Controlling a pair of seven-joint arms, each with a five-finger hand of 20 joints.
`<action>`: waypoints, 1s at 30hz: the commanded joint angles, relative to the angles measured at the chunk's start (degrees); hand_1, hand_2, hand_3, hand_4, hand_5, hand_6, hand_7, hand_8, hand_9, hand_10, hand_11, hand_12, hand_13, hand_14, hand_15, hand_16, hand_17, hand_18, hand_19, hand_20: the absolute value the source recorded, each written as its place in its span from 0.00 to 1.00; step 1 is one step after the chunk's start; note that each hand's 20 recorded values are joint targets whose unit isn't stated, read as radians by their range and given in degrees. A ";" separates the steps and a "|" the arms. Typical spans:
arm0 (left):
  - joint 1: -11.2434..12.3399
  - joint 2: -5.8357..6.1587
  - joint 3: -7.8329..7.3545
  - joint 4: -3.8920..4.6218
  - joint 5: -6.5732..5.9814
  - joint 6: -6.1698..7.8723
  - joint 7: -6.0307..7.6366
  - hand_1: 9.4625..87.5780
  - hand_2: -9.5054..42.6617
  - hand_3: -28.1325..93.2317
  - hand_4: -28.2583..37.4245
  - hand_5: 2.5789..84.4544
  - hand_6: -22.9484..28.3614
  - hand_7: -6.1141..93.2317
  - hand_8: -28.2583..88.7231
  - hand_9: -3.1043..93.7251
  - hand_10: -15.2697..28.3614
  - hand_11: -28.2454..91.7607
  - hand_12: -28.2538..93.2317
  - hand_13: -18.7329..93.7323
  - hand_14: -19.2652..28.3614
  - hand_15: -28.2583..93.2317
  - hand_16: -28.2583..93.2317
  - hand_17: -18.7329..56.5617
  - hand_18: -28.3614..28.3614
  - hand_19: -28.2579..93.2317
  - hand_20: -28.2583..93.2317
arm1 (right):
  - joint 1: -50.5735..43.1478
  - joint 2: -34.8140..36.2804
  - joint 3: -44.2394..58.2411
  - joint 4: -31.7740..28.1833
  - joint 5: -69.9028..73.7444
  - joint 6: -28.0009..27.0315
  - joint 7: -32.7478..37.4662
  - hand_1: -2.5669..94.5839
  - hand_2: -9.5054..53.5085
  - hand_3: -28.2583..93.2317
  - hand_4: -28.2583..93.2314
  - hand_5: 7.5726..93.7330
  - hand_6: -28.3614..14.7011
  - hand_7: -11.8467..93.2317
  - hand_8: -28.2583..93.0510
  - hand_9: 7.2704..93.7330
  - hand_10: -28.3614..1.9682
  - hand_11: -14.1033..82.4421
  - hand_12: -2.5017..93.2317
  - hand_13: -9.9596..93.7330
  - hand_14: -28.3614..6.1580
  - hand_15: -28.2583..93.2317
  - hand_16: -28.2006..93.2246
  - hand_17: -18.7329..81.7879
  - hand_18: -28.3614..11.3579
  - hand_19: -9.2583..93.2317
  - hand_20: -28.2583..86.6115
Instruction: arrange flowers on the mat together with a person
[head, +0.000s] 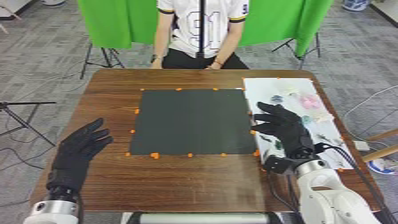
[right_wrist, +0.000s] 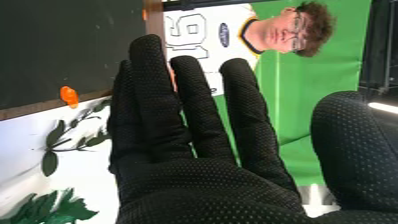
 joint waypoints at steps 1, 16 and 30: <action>0.62 -0.08 0.24 -0.04 -5.09 -0.42 2.78 0.16 0.32 0.89 0.00 0.44 0.64 0.22 0.15 0.38 0.80 0.50 0.30 0.38 0.95 0.70 0.12 0.15 0.87 0.68 0.25 | 0.31 0.23 -0.01 -0.04 -0.27 -0.12 0.11 0.17 0.43 0.86 0.03 0.50 0.59 0.24 0.14 0.51 0.29 0.30 0.15 0.53 0.18 0.62 0.27 0.33 0.19 0.65 0.34; 0.66 0.25 0.13 -0.33 -3.39 0.67 1.91 0.16 0.32 0.88 0.00 0.44 0.64 0.22 0.15 0.39 0.81 0.51 0.30 0.38 0.95 0.71 0.12 0.15 0.87 0.68 0.26 | -0.07 -0.16 0.47 -0.27 -0.33 -0.26 0.31 0.18 0.43 0.86 0.03 0.50 0.59 0.24 0.14 0.52 0.29 0.31 0.15 0.53 0.17 0.63 0.27 0.33 0.19 0.65 0.34; 0.84 -0.43 -0.33 -0.54 -2.65 0.09 1.06 0.16 0.32 0.88 0.00 0.44 0.64 0.22 0.15 0.39 0.81 0.51 0.30 0.38 0.95 0.71 0.12 0.15 0.87 0.68 0.26 | -0.27 -0.31 0.52 -0.32 -0.40 -0.14 0.55 0.18 0.43 0.86 0.03 0.50 0.59 0.24 0.14 0.52 0.29 0.31 0.15 0.53 0.18 0.63 0.27 0.33 0.18 0.65 0.34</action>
